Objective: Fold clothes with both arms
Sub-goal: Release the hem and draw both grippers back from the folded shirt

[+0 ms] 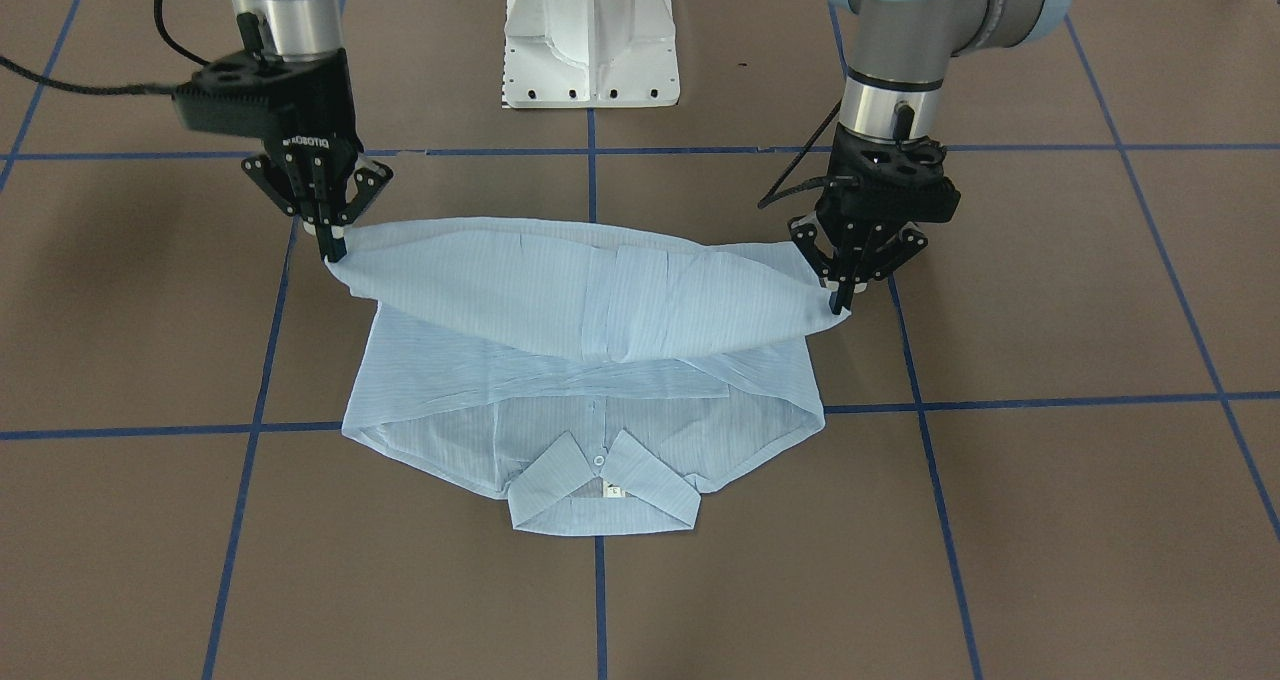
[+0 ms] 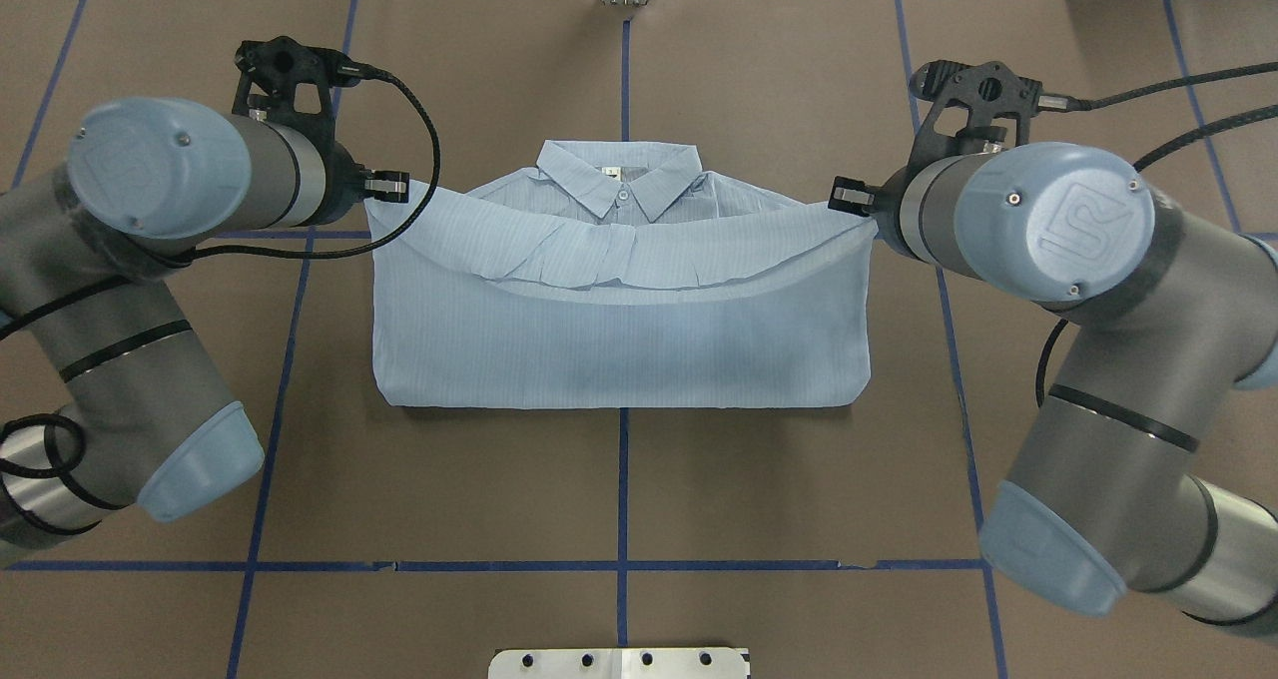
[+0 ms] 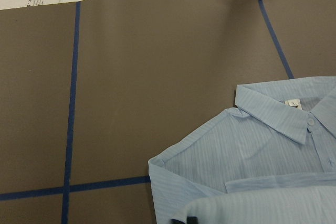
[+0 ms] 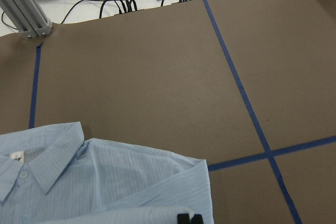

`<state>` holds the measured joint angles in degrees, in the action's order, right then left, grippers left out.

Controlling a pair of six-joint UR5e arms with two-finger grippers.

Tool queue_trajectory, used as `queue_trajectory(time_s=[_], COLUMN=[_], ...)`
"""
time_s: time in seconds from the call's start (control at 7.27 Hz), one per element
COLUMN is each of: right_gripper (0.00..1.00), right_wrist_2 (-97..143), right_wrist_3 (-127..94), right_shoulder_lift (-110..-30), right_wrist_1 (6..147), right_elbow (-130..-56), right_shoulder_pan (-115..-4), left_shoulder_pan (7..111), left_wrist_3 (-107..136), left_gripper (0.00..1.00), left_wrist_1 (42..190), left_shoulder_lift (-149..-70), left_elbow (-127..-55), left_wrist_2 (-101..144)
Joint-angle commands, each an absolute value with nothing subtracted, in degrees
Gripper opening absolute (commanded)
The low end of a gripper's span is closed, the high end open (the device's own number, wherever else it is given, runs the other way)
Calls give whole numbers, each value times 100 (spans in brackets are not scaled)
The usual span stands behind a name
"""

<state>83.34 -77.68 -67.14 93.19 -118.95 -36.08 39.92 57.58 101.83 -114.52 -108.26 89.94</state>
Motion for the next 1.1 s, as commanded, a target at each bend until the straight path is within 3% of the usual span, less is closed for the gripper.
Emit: queue_trajectory(time_s=[0.0, 0.55, 0.96], right_gripper=[0, 0, 0], right_wrist_2=[8393, 8367, 8376], right_wrist_3=[-7516, -7488, -7462], right_shoulder_lift=[-6689, -6278, -6170], right_wrist_1=[8614, 7464, 7444], right_elbow=[-11041, -9505, -9290], right_shoulder_pan=[-3875, -3867, -3902], left_shoulder_pan=[3999, 3973, 3999], left_wrist_3=[5766, 5774, 5713], left_gripper=[0, 0, 0], left_wrist_1=[11071, 11539, 11793], left_shoulder_lift=[-11531, -12355, -12612], left_elbow=[-9961, -8739, -8210], left_wrist_2=[8825, 8824, 8815])
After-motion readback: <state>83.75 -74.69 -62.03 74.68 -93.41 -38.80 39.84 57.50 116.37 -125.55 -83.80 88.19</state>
